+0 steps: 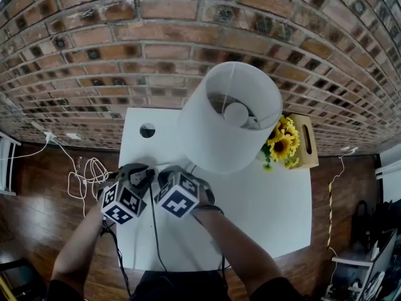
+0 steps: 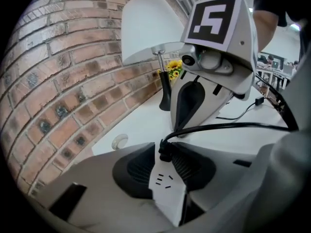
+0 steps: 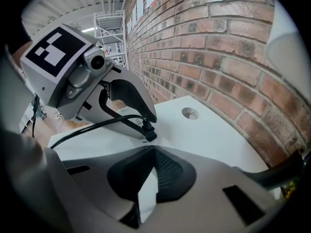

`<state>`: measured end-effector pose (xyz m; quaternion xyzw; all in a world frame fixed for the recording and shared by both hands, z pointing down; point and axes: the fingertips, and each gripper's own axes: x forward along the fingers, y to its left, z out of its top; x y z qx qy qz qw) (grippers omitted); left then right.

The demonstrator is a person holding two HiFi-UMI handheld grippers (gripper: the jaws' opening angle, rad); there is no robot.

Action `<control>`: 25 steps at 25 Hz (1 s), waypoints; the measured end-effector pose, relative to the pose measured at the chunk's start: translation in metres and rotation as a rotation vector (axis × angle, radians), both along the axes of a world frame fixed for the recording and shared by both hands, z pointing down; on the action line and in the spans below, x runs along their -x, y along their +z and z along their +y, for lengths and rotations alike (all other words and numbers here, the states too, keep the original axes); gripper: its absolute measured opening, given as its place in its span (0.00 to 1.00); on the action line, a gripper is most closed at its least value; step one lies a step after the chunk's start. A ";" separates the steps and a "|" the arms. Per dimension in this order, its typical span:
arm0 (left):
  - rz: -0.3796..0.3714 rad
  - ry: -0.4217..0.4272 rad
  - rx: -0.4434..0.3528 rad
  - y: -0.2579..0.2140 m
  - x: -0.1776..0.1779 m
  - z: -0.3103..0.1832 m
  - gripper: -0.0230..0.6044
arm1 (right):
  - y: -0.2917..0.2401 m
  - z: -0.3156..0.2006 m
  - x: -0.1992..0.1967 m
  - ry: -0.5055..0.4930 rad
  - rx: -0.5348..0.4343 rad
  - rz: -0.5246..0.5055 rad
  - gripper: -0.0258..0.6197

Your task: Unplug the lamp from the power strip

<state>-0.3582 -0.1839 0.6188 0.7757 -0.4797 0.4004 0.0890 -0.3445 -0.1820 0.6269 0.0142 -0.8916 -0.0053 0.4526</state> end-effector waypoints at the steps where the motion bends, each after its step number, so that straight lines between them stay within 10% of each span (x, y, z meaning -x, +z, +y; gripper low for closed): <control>1: 0.001 0.004 0.002 0.002 -0.001 -0.001 0.23 | 0.002 0.000 0.000 0.000 0.000 0.009 0.04; 25: 0.207 -0.100 0.025 -0.001 -0.002 -0.005 0.19 | 0.007 -0.002 0.000 0.067 0.017 0.058 0.04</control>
